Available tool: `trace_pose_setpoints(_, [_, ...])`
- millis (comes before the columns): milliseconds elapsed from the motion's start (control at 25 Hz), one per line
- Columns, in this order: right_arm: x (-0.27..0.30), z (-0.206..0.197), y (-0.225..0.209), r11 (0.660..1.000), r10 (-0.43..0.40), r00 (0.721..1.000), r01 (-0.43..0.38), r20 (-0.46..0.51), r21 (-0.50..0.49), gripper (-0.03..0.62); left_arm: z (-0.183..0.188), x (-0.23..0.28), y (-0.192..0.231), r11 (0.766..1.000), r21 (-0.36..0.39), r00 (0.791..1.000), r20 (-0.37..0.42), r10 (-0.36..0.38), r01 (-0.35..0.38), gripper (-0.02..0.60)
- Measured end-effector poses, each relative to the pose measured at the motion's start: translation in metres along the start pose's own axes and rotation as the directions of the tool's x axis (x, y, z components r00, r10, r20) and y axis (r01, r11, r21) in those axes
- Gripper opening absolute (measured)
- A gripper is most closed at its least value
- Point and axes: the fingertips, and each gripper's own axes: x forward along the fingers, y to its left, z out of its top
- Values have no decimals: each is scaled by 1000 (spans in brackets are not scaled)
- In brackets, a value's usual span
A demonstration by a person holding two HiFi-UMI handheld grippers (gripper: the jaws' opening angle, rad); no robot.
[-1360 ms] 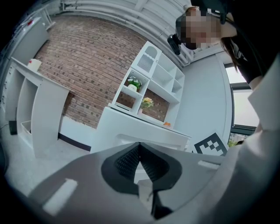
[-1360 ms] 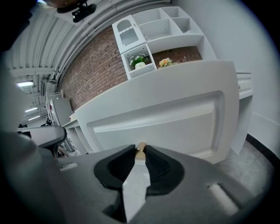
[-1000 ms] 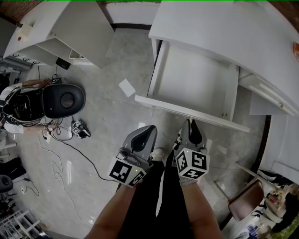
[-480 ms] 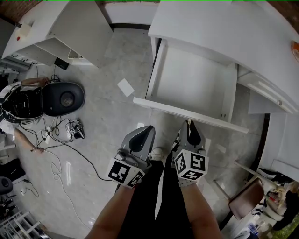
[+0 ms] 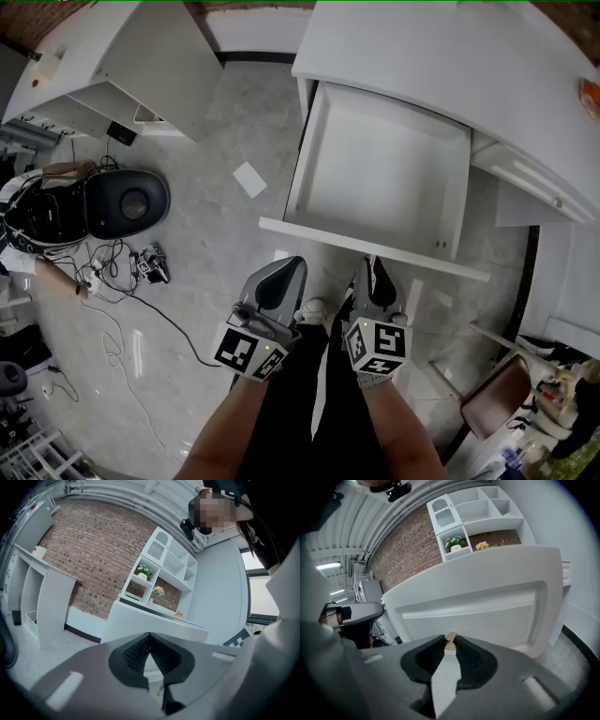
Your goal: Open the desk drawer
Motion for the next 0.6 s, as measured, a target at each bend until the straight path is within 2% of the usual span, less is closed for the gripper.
trace_pose_setpoints(600, [3,-2,0,1000,-24,1000,24,-19,-2,74,1,0,7,1000,-4,1000,-10,0,0,-2])
